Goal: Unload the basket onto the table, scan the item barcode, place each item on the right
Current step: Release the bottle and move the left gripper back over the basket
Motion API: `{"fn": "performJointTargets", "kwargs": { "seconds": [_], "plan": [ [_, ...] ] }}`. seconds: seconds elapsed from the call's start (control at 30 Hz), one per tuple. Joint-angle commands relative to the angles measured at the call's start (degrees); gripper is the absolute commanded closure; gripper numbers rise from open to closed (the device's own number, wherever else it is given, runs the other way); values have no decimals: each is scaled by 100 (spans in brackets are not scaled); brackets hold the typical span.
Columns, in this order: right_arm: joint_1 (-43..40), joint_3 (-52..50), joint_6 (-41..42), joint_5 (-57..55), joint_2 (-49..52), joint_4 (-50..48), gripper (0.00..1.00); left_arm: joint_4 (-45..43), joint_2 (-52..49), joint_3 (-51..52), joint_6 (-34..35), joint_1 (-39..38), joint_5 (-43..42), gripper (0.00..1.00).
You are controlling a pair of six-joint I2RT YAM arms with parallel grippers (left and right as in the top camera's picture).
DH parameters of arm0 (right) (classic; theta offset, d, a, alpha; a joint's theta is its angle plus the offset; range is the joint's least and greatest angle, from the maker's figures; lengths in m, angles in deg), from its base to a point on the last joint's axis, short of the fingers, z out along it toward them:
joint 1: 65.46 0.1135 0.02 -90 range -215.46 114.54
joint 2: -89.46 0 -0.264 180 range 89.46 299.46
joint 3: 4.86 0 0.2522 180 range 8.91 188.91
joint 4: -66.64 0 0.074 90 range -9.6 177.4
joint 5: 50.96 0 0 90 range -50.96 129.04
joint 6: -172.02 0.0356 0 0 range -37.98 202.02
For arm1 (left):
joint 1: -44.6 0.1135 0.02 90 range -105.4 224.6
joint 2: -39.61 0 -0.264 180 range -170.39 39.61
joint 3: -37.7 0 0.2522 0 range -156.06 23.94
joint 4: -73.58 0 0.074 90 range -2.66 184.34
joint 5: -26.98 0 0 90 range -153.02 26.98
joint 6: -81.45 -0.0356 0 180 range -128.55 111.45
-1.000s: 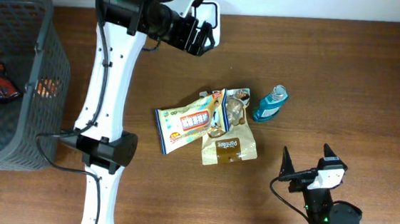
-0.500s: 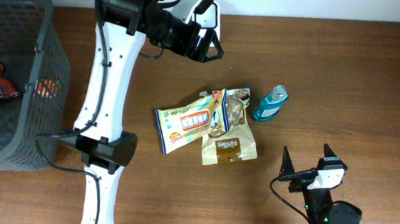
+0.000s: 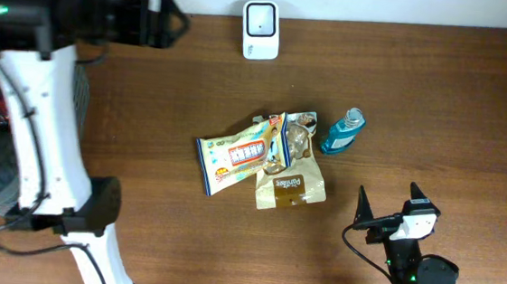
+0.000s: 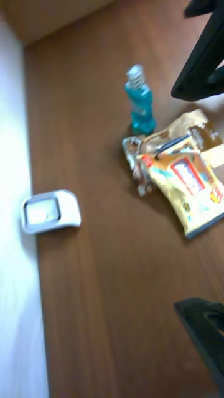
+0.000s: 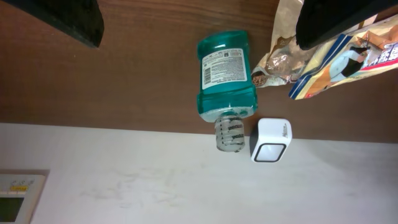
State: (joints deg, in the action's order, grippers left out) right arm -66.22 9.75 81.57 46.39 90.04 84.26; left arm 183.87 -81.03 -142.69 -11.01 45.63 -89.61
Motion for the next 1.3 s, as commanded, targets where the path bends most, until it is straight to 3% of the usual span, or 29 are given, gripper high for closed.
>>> {"fn": "performJointTargets", "kwargs": {
  "seconds": [0.0,0.2,0.37,0.87,1.27],
  "plan": [
    [4,-52,2,-33,-37,11,2,20,286,-87,184,533,94,1],
    [4,-52,4,-33,-37,11,2,20,514,57,184,1036,109,1],
    [4,-52,4,-33,-37,11,2,20,629,374,306,1547,1043,1],
    [4,-52,4,-33,-37,11,2,13,623,1156,807,3818,756,1],
    [4,-52,4,-33,-37,11,2,-234,560,1403,809,4227,494,1]
  ]
}}
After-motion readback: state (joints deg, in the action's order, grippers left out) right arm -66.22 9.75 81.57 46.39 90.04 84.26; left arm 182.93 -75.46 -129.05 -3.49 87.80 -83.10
